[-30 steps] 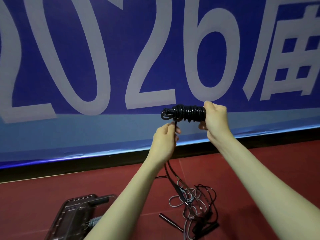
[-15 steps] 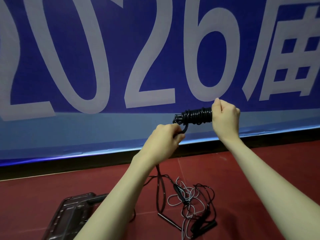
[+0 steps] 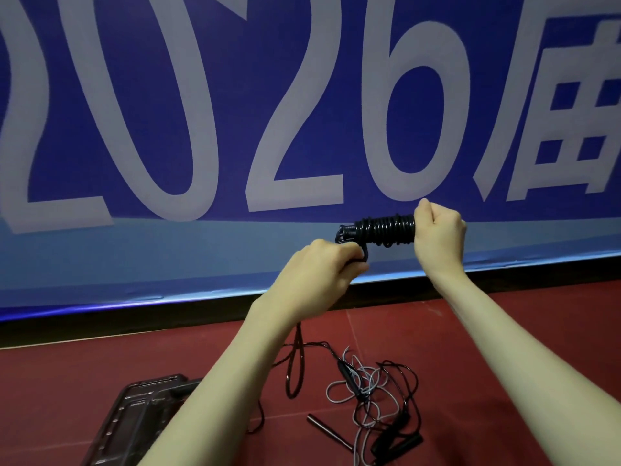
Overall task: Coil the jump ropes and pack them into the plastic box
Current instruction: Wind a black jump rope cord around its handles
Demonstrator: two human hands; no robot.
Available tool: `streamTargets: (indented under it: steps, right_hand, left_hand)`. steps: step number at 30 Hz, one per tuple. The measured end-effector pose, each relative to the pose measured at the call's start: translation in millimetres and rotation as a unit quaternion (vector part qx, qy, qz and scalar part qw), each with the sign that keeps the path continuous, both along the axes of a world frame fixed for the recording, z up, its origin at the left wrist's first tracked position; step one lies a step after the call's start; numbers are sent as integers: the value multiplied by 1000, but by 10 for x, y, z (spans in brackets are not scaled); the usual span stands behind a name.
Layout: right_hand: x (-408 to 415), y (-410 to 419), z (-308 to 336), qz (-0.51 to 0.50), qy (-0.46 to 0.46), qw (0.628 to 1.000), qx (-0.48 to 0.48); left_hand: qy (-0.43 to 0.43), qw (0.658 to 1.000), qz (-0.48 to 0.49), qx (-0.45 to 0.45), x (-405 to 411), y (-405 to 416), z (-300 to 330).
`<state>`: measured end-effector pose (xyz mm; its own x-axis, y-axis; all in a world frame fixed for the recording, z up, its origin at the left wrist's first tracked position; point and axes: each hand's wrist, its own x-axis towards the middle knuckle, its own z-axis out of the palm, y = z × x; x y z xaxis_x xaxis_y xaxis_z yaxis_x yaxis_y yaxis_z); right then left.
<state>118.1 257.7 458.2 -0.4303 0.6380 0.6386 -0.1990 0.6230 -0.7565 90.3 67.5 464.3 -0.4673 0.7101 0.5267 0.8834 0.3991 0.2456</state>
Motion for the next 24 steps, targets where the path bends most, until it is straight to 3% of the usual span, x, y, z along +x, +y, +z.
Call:
streamTargets:
  steps: [6, 10, 15, 18, 21, 24]
  right_hand:
    - [24, 89, 51, 128, -48, 988, 67]
    - [85, 128, 79, 273, -116, 955, 28]
    - [124, 74, 182, 339, -85, 936, -43]
    - [114, 32, 198, 365, -72, 924, -84]
    - [101, -24, 191, 395, -67, 908, -121]
    - [72, -79, 150, 400, -56, 900, -165]
  left_hand:
    - [-38, 996, 9, 75, -83, -113, 115]
    - [-62, 994, 21, 91, -143, -168, 104]
    - [-177, 975, -50, 124, -174, -218, 108]
    - [-266, 948, -95, 145, -208, -219, 70]
    - [-387, 887, -163, 192, -275, -189, -37]
    - [-456, 835, -190, 243, -280, -127, -113]
